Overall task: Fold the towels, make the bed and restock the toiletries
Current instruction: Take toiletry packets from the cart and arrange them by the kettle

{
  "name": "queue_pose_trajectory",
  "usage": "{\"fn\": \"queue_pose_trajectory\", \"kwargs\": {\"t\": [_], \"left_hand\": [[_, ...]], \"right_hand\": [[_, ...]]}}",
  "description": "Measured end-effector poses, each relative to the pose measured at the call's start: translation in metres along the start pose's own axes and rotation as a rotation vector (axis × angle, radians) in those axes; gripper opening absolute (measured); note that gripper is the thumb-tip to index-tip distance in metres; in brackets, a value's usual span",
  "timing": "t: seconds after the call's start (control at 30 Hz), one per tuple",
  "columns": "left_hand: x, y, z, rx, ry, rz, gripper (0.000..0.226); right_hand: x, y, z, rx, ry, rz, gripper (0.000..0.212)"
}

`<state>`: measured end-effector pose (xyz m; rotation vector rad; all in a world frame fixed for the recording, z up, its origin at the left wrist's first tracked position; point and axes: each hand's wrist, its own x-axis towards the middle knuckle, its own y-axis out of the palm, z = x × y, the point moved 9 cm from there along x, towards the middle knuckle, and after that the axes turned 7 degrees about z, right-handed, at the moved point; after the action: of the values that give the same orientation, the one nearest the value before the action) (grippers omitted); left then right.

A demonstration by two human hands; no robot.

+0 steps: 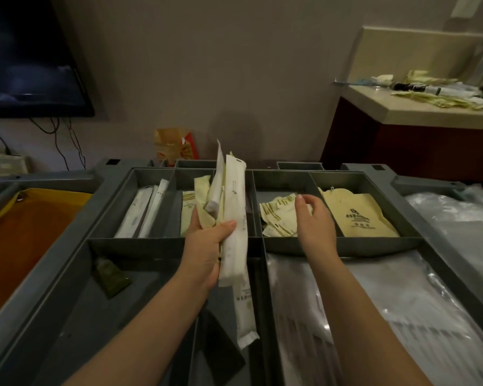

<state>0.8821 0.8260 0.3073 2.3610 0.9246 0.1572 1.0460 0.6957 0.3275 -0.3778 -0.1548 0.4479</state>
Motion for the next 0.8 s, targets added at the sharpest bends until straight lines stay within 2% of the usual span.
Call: {"fn": "queue_pose_trajectory", "kwargs": {"t": [0.07,0.13,0.2,0.27,0.47,0.6,0.8], "left_hand": [[0.000,0.000,0.000,-0.008,0.006,0.004,0.050],[-0.001,0.002,0.000,-0.013,0.009,0.019,0.050],[-0.002,0.005,-0.001,-0.005,0.021,0.028,0.050],[-0.003,0.004,-0.003,0.016,0.030,0.003,0.051],[-0.001,-0.001,-0.002,-0.008,0.027,-0.020,0.047],[-0.002,-0.001,-0.003,-0.018,0.025,-0.027,0.040],[0.001,-0.009,-0.019,0.041,0.073,-0.044,0.043]], "right_hand": [[-0.012,0.010,0.017,0.033,-0.122,0.040,0.022],[-0.029,0.032,0.034,0.074,-0.220,0.181,0.013],[-0.045,0.056,0.045,0.138,-0.267,0.332,0.014],[-0.053,0.070,0.046,0.191,-0.265,0.406,0.026],[-0.053,0.076,0.042,0.289,-0.197,0.446,0.037],[-0.053,0.076,0.040,0.323,-0.164,0.457,0.039],[-0.053,0.075,0.039,0.411,-0.121,0.405,0.037]]}}
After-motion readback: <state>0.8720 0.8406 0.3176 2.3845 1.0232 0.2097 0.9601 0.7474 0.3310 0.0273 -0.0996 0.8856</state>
